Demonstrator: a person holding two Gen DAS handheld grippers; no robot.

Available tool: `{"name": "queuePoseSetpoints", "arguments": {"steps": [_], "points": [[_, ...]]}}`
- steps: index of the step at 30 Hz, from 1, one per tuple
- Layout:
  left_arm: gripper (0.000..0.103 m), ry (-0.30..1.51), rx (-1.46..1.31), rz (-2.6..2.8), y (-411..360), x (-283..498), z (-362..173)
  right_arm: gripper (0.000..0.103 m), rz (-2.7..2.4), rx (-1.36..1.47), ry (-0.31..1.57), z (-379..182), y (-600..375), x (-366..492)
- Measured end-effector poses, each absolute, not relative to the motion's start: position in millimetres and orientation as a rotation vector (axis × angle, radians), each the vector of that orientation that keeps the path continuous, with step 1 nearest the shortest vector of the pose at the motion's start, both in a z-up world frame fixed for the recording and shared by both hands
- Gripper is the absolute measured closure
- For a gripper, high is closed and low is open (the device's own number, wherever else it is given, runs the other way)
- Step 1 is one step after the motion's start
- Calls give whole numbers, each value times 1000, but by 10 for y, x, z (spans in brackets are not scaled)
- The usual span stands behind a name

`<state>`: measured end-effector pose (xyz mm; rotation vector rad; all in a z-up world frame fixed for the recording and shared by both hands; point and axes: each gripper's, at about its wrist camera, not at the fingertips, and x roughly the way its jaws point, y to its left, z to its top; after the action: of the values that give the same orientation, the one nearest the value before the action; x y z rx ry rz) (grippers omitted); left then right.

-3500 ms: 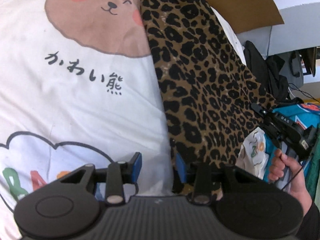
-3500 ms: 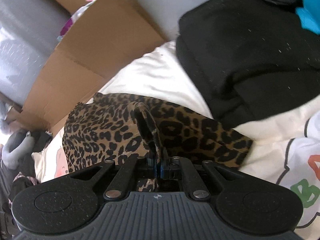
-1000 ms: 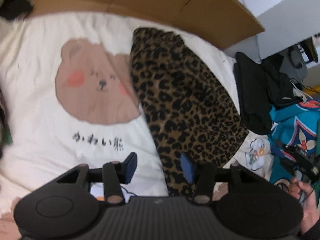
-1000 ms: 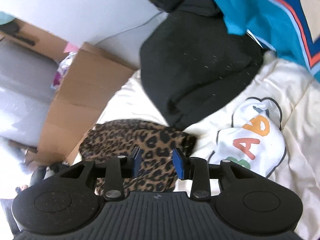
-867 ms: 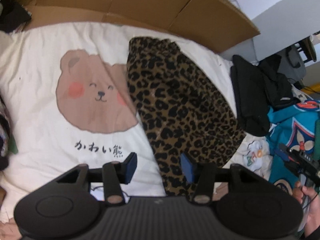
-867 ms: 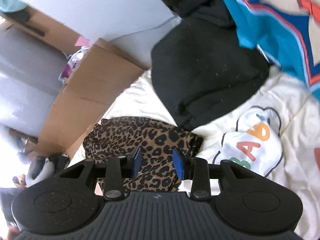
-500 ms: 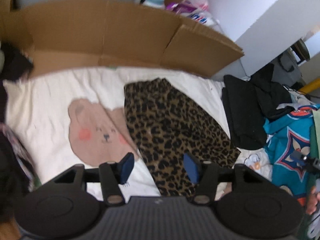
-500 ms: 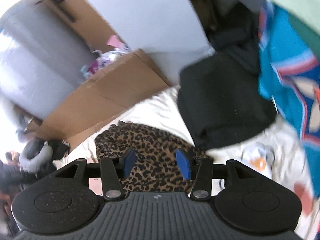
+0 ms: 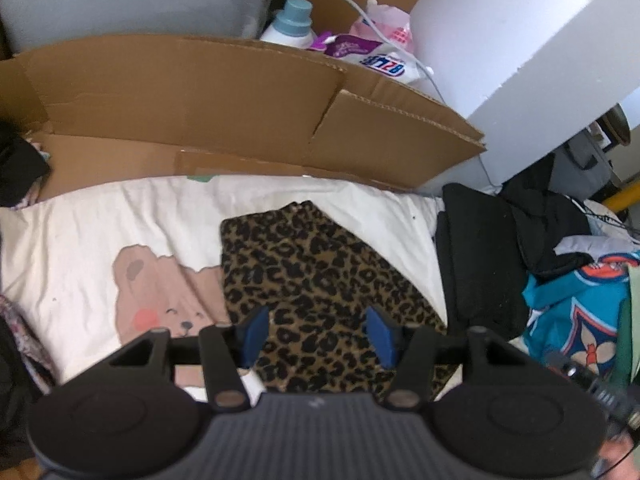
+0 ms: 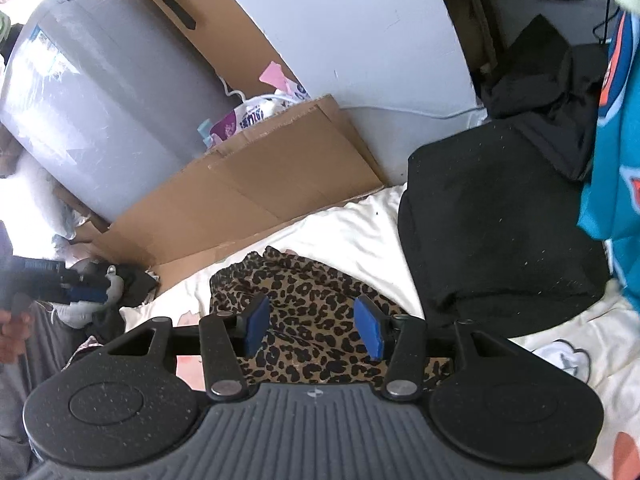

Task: Fold clothes
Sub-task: 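Move both open tools back over the folded skirt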

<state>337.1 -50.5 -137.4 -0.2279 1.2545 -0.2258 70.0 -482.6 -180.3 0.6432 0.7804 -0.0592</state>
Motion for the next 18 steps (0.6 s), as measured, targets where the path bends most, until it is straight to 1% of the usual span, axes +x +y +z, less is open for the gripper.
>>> {"name": "queuePoseSetpoints", "arguments": {"steps": [5, 11, 18], "points": [[46, 1257, -190, -234, -692, 3626, -1502, 49, -80, 614, 784, -2118, -4831, 784], [48, 1270, -191, -238, -874, 3885, -1774, 49, -82, 602, 784, -2433, -4841, 915], [59, 1303, -225, -193, -990, 4118, -2201, 49, -29, 566, 740, -2655, -4754, 1143]]}}
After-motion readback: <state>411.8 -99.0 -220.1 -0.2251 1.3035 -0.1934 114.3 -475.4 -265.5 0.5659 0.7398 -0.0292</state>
